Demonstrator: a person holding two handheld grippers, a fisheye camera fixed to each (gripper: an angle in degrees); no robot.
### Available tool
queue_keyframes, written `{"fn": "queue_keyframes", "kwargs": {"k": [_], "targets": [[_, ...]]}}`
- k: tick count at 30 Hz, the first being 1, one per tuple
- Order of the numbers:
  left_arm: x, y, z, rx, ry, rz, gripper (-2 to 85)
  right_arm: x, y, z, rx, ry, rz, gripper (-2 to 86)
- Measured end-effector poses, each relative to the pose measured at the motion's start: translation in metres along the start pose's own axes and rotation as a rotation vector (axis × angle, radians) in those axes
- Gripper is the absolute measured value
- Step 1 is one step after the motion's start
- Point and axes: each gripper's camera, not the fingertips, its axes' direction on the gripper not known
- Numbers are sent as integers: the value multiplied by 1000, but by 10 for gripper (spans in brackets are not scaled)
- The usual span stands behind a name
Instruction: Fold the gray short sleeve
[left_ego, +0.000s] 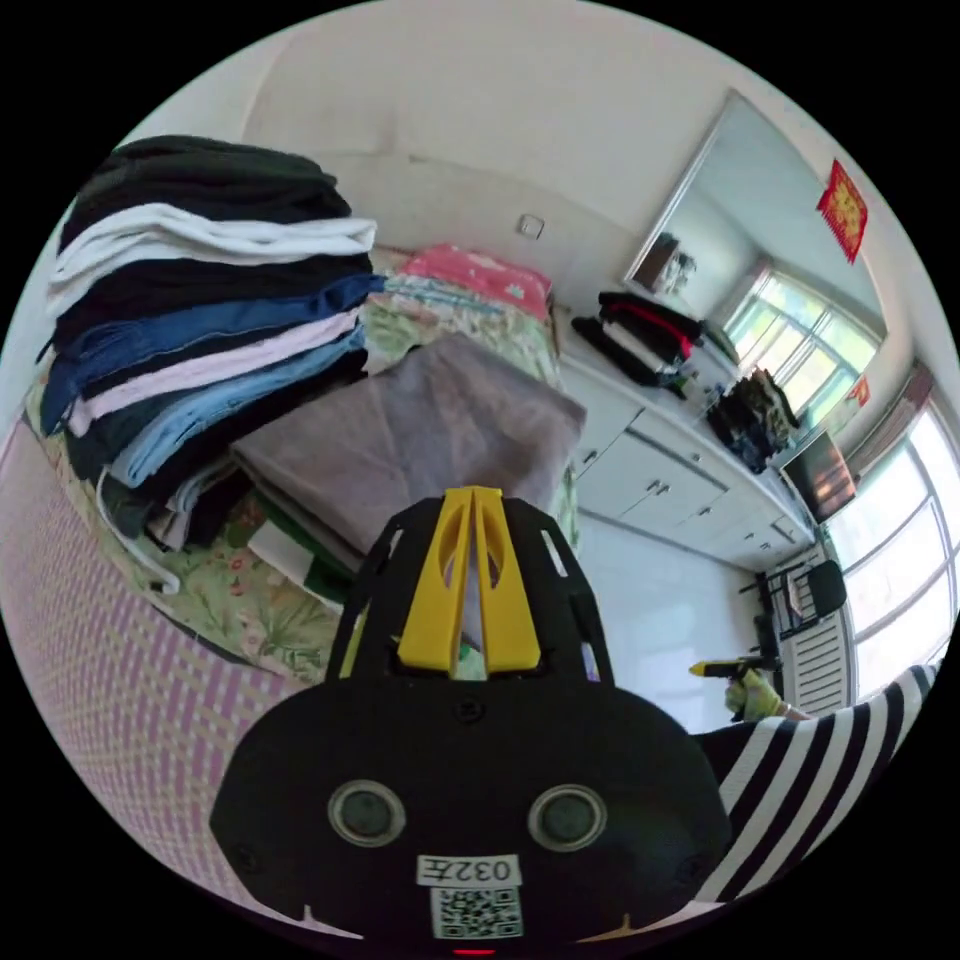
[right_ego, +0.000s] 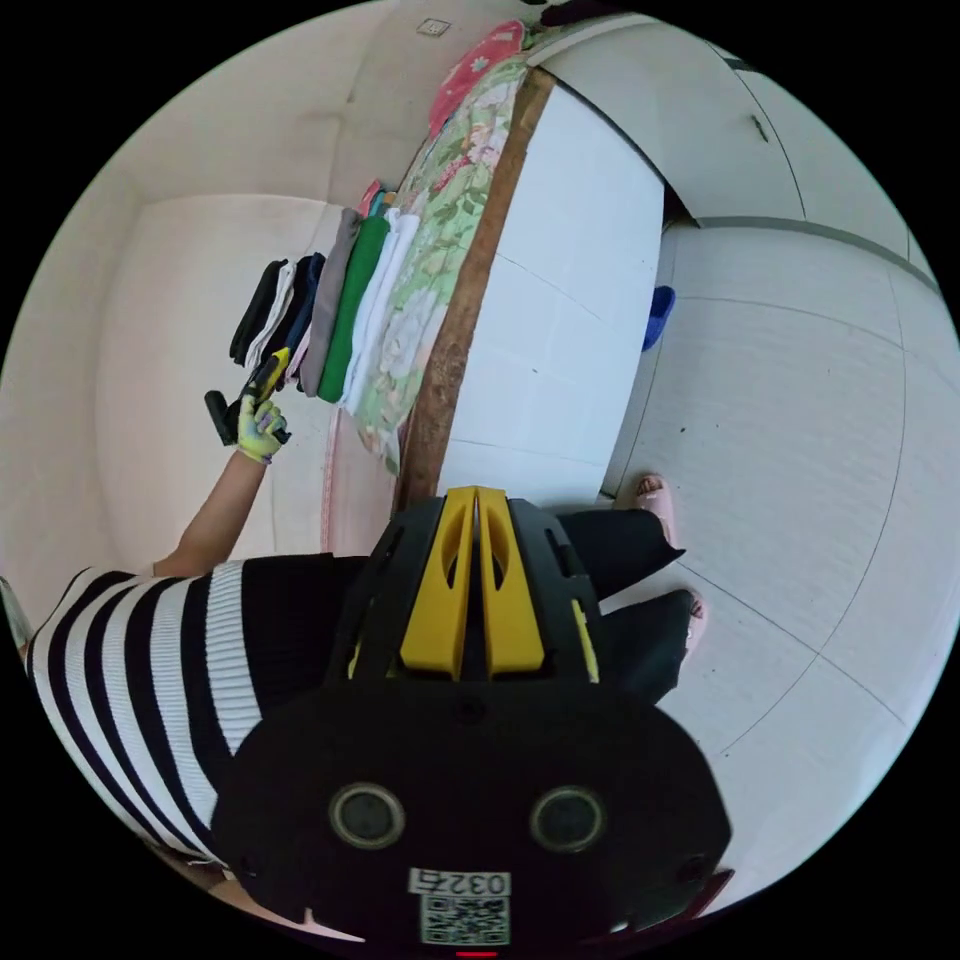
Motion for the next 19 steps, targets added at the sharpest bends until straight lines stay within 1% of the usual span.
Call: {"fn": "queue_keyframes", "kwargs": {"k": [1, 3, 5, 6, 8, 9, 10, 11, 12, 13, 14, 17, 19], "targets": [[4, 22, -28, 45, 27, -22, -9, 5, 9, 1, -8, -7, 13, -10], [11, 64, -61, 38, 34, -58, -9, 17, 22, 7, -39, -21, 52, -10], [22, 137, -94, -46, -3, -91, -9, 43, 43, 19, -95, -47, 133, -10], [24, 159, -102, -71, -11, -104, -9, 51, 49, 23, -112, -55, 157, -10], [27, 255, -128, -188, -20, -207, -9, 82, 77, 36, -180, -111, 249, -10], [28, 279, -134, -223, -18, -238, -9, 88, 84, 37, -191, -131, 266, -10], [34, 326, -146, -303, -9, -291, -9, 101, 100, 39, -221, -147, 312, -10], [45, 367, -158, -393, -2, -312, -9, 112, 115, 40, -277, -114, 376, -10], [51, 385, -166, -424, -9, -317, -9, 116, 123, 41, -313, -89, 409, -10], [61, 416, -189, -447, -22, -349, -9, 124, 136, 42, -391, -41, 475, -10], [65, 442, -213, -439, 4, -416, -9, 130, 147, 42, -469, -2, 530, -10], [66, 496, -269, -438, 68, -562, -9, 127, 152, 34, -598, 75, 550, -10], [67, 520, -300, -488, 60, -581, -9, 116, 138, 31, -650, 124, 516, -10]]}}
